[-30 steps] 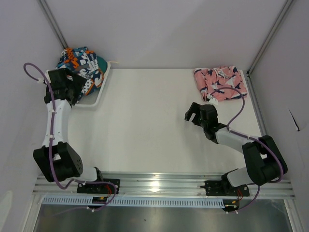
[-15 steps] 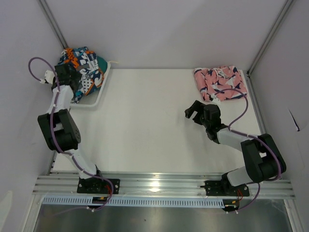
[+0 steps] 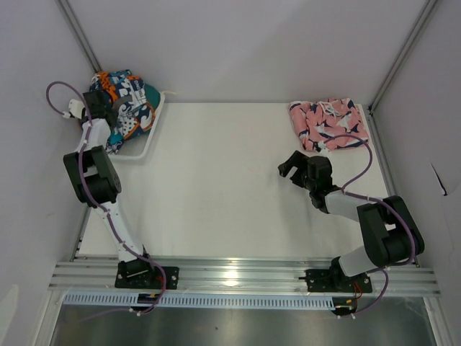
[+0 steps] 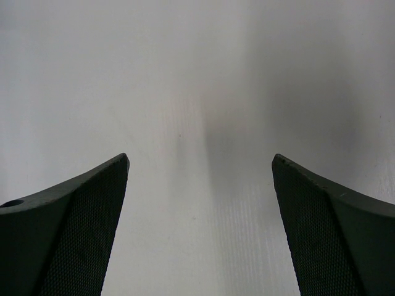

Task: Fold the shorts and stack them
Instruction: Grab the shorts from the pile, then move the shorts to the center of the board

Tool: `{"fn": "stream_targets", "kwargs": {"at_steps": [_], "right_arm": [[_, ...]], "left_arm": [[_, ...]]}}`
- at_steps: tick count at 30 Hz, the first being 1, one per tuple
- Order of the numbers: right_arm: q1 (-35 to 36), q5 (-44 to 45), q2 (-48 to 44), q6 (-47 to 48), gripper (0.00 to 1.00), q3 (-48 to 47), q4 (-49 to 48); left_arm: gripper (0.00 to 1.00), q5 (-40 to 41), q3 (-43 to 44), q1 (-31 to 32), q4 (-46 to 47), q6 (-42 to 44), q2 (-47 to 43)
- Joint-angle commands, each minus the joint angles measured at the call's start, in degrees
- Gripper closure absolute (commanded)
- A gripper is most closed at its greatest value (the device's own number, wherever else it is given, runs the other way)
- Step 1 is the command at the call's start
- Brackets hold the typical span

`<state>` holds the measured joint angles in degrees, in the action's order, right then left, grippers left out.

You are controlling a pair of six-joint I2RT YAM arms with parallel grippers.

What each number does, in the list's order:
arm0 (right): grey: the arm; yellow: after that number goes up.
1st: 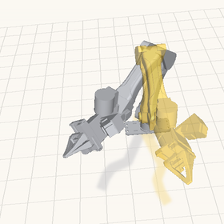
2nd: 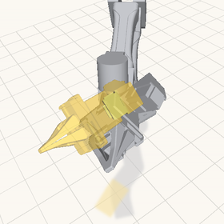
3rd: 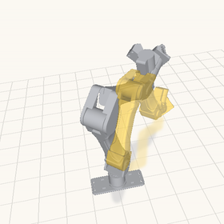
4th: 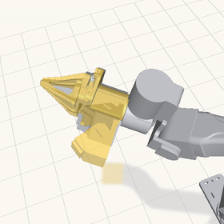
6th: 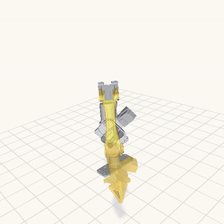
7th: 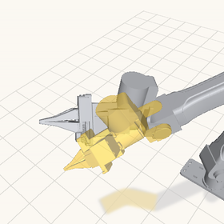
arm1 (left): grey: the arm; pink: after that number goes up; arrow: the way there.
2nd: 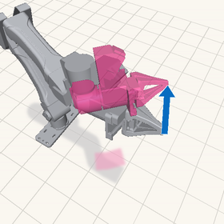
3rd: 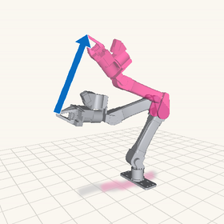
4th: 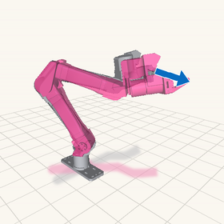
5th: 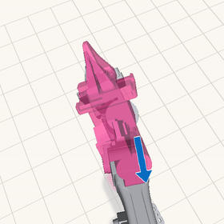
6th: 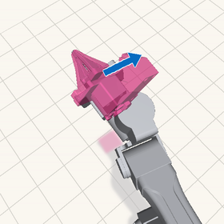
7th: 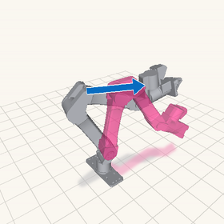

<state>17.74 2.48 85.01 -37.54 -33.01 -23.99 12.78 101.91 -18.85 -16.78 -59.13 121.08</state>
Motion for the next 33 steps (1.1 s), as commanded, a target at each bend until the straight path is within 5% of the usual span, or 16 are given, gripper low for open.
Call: {"fn": "stream_targets", "kwargs": {"at_steps": [1, 2, 11, 17, 23, 29, 33], "right_arm": [[-0.8, -1.0, 0.9, -0.3, 0.02, -1.5, -2.7], [-0.8, -1.2, 1.2, -0.3, 0.03, -1.5, -2.6], [-0.9, -1.8, 1.5, -0.3, 0.04, -2.5, -1.8], [-0.8, -3.3, 1.1, -0.3, 0.04, -2.8, -1.4], [-0.9, -3.2, 0.1, 0.4, 0.04, -2.4, -1.4], [-0.7, -3.1, -0.9, 0.4, 0.04, -1.4, -2.4], [-0.7, -3.4, -1.3, 0.4, 0.05, -0.9, -3.4]], "left_arm": [[0.9, -3.5, 2.7, -0.8, 4.2, 0.1, 1.1], [0.99, -3.8, 2.0, -0.7, 4.6, 0.5, 0.8], [1.0, -5.3, -10.1, 1.0, 11.8, 2.4, -18.1], [1.0, -16.0, -19.1, 2.8, 19.8, -6.0, -33.6], [1.0, -20.9, -26.6, 14.5, 23.5, -6.8, -51.7], [1.0, -13.5, -22.3, 40.1, 21.4, 8.5, -68.2], [1.0, -14.1, -19.6, 42.9, 20.5, 9.6, -71.4]]}}
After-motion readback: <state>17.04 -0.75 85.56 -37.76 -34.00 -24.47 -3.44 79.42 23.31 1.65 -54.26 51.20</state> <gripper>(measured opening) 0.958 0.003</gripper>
